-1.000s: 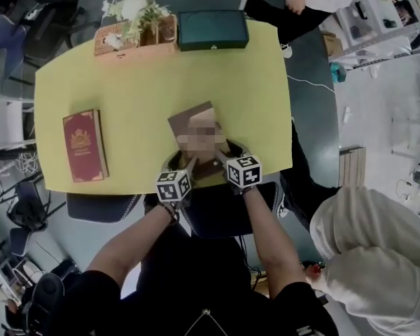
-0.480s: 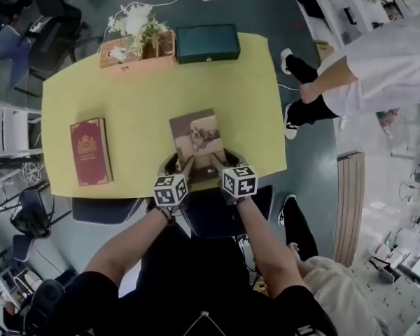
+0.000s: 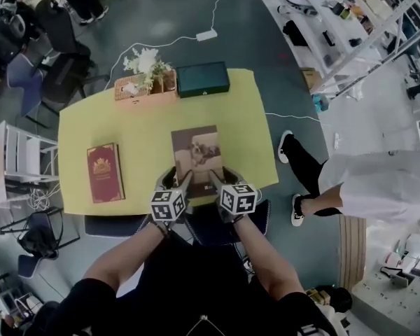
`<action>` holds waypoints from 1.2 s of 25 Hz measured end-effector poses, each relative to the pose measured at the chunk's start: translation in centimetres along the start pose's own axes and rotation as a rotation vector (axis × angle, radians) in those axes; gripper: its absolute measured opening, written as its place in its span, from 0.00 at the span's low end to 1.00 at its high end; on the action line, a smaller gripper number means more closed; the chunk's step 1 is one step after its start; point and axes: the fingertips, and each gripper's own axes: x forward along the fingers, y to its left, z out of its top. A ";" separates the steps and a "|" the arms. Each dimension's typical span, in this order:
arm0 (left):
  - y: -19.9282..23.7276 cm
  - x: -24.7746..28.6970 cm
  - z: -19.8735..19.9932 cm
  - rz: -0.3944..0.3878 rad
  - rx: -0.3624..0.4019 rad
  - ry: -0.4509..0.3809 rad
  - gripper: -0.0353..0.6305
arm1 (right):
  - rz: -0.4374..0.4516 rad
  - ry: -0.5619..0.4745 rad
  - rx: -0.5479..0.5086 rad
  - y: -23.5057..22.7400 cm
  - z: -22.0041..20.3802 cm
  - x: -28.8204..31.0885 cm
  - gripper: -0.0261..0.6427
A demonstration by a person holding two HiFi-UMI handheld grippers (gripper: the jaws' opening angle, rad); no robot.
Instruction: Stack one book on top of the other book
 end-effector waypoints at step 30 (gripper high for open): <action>17.3 -19.8 9.0 -0.046 0.057 -0.157 0.44 | -0.031 -0.070 -0.055 28.0 0.6 4.2 0.32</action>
